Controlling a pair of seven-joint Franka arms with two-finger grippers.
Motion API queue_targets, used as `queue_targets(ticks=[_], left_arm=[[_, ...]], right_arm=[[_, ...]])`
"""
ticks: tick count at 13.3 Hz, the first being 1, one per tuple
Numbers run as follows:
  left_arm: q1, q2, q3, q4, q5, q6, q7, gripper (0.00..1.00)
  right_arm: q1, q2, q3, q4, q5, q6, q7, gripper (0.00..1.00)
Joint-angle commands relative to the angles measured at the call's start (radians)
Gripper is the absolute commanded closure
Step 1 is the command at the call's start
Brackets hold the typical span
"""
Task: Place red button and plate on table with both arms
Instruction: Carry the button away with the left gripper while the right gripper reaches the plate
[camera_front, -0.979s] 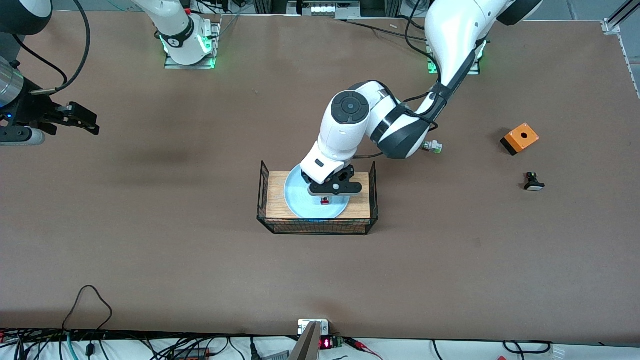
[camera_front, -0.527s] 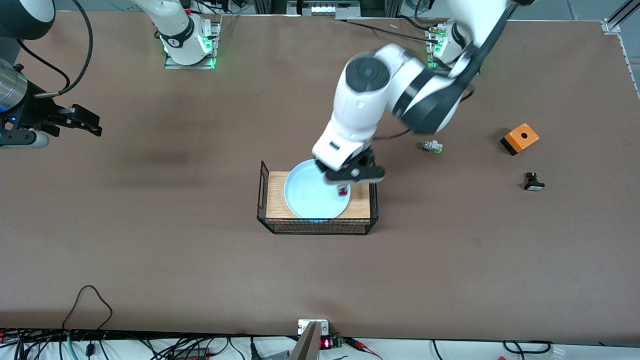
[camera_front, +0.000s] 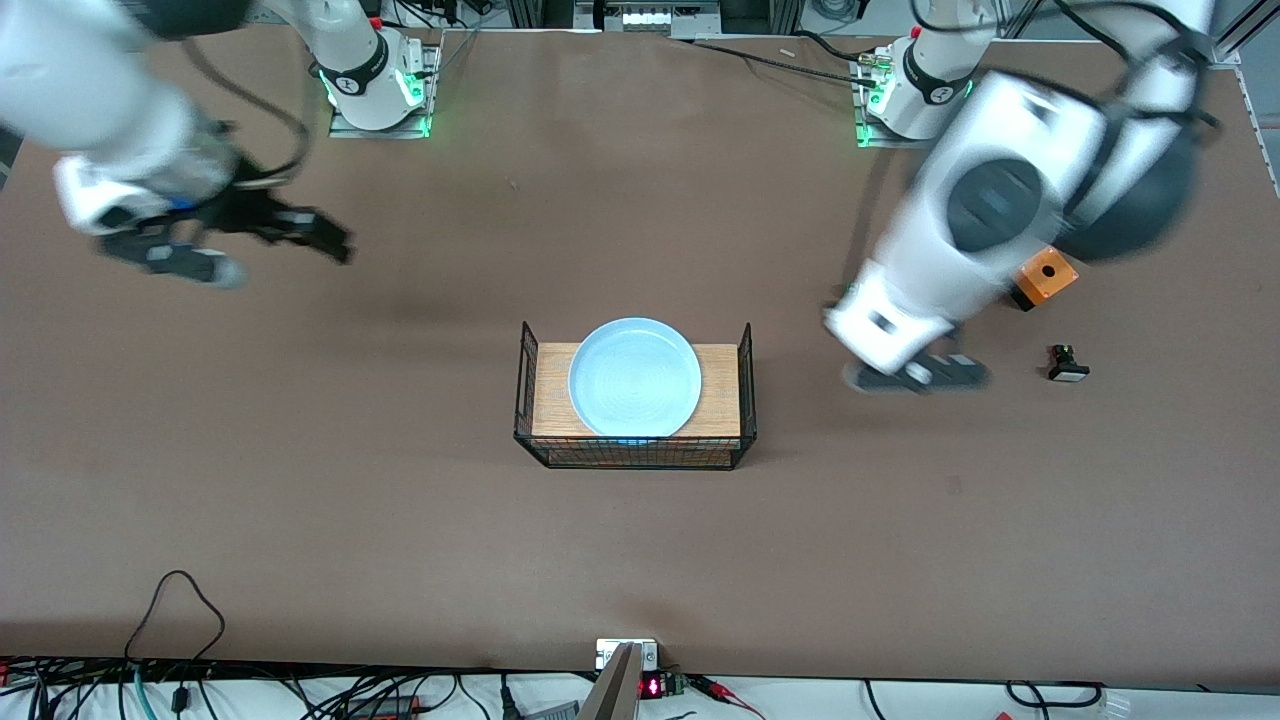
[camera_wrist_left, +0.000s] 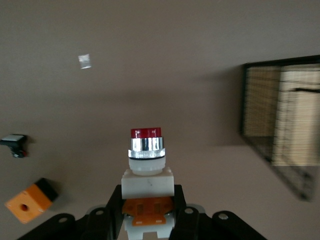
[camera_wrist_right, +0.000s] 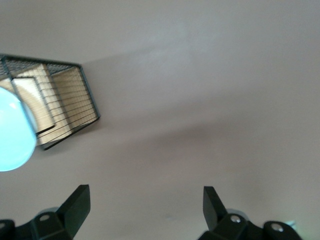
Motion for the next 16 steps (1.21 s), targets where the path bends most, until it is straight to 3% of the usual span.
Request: queue_targets(ticks=[1, 5, 8, 11, 12, 13, 14, 16], left_arm=[[0.149, -0.002, -0.013, -0.134, -0.020, 0.089, 0.230, 0.78], [0.297, -0.011, -0.012, -0.393, -0.014, 0.351, 0.368, 0.78], [0.353, -0.010, -0.007, -0.622, -0.003, 0.662, 0.385, 0.78], [0.363, 0.001, -0.003, -0.760, -0.002, 0.888, 0.385, 0.77], [0.363, 0.005, -0.003, -0.762, -0.002, 0.896, 0.385, 0.71], [0.363, 0.014, -0.001, -0.762, -0.002, 0.898, 0.385, 0.54], [0.363, 0.034, -0.001, -0.760, -0.002, 0.899, 0.384, 0.51], [0.370, 0.044, 0.003, -0.753, -0.002, 0.896, 0.375, 0.07]], right_arm=[[0.132, 0.125, -0.009, 0.099, 0.003, 0.020, 0.204, 0.00], [0.264, 0.232, -0.009, 0.128, 0.004, 0.236, 0.517, 0.00], [0.287, 0.324, -0.009, 0.130, 0.021, 0.393, 0.725, 0.00], [0.296, 0.398, -0.009, 0.130, 0.020, 0.416, 0.761, 0.00], [0.296, 0.415, -0.009, 0.130, 0.018, 0.416, 0.763, 0.00], [0.298, 0.432, -0.009, 0.130, 0.018, 0.428, 0.764, 0.00], [0.296, 0.444, -0.009, 0.130, 0.020, 0.453, 0.764, 0.00], [0.302, 0.467, -0.009, 0.128, 0.020, 0.487, 0.779, 0.02]])
